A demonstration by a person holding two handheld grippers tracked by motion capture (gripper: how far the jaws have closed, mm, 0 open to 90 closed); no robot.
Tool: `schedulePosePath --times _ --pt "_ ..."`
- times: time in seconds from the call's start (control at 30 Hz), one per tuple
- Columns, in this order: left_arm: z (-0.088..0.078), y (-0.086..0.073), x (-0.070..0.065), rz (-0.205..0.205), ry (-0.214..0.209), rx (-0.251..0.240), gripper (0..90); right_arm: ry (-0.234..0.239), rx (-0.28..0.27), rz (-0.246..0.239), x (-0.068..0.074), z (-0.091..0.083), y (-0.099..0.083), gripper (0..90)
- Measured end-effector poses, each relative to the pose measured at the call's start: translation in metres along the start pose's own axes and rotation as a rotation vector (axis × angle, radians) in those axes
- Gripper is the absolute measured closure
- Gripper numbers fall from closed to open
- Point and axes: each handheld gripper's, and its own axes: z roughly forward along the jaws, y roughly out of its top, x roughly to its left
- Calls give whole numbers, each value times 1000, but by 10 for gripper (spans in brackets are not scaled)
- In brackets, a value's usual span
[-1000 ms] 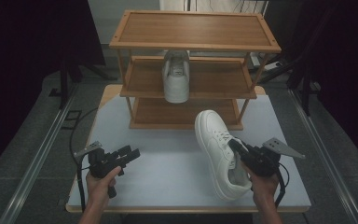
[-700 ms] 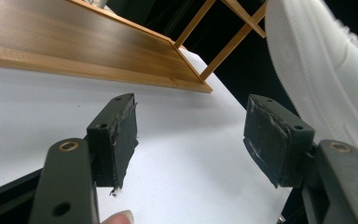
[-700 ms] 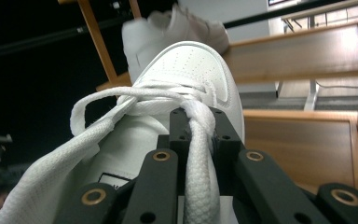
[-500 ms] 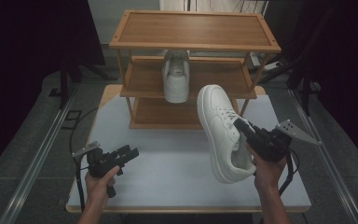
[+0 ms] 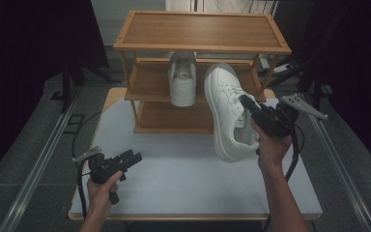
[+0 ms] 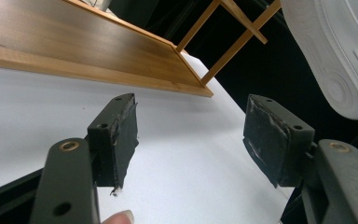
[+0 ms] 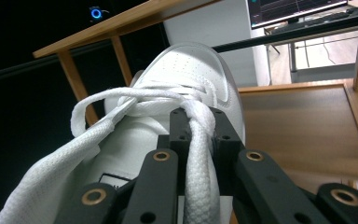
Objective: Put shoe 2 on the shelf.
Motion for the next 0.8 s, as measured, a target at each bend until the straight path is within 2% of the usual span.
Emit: schedulePosePath --times 0.4,0.6,0.8 --pt "-4 2 2 -12 -15 -12 349 -61 8 -2 -1 57 27 827" --pt "-6 3 4 -24 -19 -23 349 -89 25 -3 -2 86 30 826" --pt "-7 3 6 -28 -25 -24 349 -129 35 15 -5 107 30 826"
